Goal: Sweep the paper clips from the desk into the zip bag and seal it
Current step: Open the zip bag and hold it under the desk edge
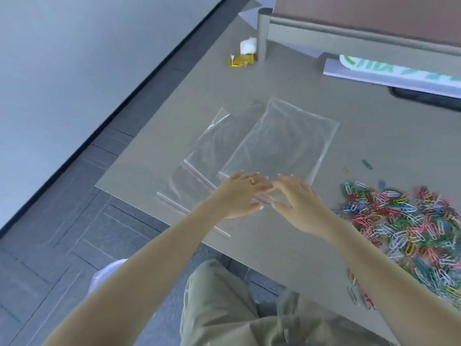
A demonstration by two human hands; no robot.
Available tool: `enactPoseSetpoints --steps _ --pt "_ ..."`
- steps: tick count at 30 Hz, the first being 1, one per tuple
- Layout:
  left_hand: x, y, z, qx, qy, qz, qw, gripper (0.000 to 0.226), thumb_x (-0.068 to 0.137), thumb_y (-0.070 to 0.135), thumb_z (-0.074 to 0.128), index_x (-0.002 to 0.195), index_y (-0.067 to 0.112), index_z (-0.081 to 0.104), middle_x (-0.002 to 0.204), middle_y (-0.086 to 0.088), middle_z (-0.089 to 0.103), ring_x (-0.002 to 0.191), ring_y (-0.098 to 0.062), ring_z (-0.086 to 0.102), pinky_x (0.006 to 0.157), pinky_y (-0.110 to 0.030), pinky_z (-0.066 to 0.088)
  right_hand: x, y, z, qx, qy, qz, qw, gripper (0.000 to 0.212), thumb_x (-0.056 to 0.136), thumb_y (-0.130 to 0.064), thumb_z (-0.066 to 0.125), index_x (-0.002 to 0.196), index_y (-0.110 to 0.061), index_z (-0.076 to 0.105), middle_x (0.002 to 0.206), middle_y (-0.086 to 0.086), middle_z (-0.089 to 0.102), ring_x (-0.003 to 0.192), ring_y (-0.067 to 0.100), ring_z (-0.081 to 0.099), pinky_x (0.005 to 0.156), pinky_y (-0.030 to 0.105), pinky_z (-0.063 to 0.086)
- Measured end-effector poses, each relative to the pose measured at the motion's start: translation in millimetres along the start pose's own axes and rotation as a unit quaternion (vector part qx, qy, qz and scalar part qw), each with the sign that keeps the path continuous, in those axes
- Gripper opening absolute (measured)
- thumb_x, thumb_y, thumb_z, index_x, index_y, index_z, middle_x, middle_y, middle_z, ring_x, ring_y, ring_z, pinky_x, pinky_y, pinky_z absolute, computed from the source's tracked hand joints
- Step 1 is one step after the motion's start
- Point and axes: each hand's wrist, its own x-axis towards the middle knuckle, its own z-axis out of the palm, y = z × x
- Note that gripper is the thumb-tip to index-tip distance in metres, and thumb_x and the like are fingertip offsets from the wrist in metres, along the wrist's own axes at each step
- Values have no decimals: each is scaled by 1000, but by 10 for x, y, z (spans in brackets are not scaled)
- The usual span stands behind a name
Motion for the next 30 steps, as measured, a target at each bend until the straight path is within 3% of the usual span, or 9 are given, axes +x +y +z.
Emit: enactPoseSetpoints --steps 5,8,10,14,16,19,22,26,30 --pt "4 -71 195 -33 132 33 990 27 87 17 55 113 24 60 130 -3 55 121 -21 48 91 -35 43 -85 165 344 -96 29 -20 995 59 92 -34 45 144 -24 19 157 -2 11 144 22 6 114 39 5" --pt "0 -50 270 25 204 38 978 19 89 14 50 102 19 63 113 -5 66 105 -24 58 76 -36 49 -121 177 421 -91 83 -34 992 55 94 -31 43 143 -26 20 157 -2 10 144 22 2 114 42 2" --pt "6 15 258 46 260 -12 964 20 89 20 42 93 14 61 93 -8 68 89 -29 60 62 -36 46 -195 155 491 -75 143 -43 986 58 93 -29 46 144 -24 19 157 0 6 144 24 -1 114 42 1" --pt "-104 419 75 -4 428 -122 896 23 85 21 40 87 9 59 84 -15 65 71 -36 58 55 -42 50 -493 62 586 132 313 -84 937 71 88 -20 55 145 -21 12 157 3 1 143 19 3 112 27 9" --pt "-218 750 20 -56 468 -129 873 16 84 14 45 80 5 57 79 -16 63 66 -36 54 56 -40 49 -648 14 627 268 314 -89 906 76 88 -17 56 146 -20 7 156 -1 2 143 11 3 109 18 8" --pt "-440 1283 127 -168 437 -122 875 14 83 11 50 72 6 57 66 -15 60 55 -25 49 49 -31 38 -912 -86 659 460 214 -88 857 70 84 -21 56 143 -29 19 145 -7 35 130 7 38 110 34 29" --pt "-691 1636 369 -279 388 -120 870 14 85 19 53 73 13 57 59 -5 59 45 -11 47 44 -20 35 -1246 -80 740 501 175 -129 837 44 74 -15 44 116 -25 53 111 1 65 99 7 61 93 37 47" --pt "-964 1888 720 -402 368 -132 828 22 88 25 50 75 9 56 66 -15 62 57 -24 58 56 -36 49 -1581 58 989 577 65 -154 800 35 77 -11 42 107 -18 58 100 9 66 101 24 61 95 51 47" --pt "-1139 2064 1156 -450 325 -159 816 28 90 20 46 69 5 57 62 -13 60 53 -27 62 51 -33 52 -1865 231 1207 505 57 -116 853 28 77 -8 43 75 -29 61 62 -13 59 65 4 57 67 28 48"
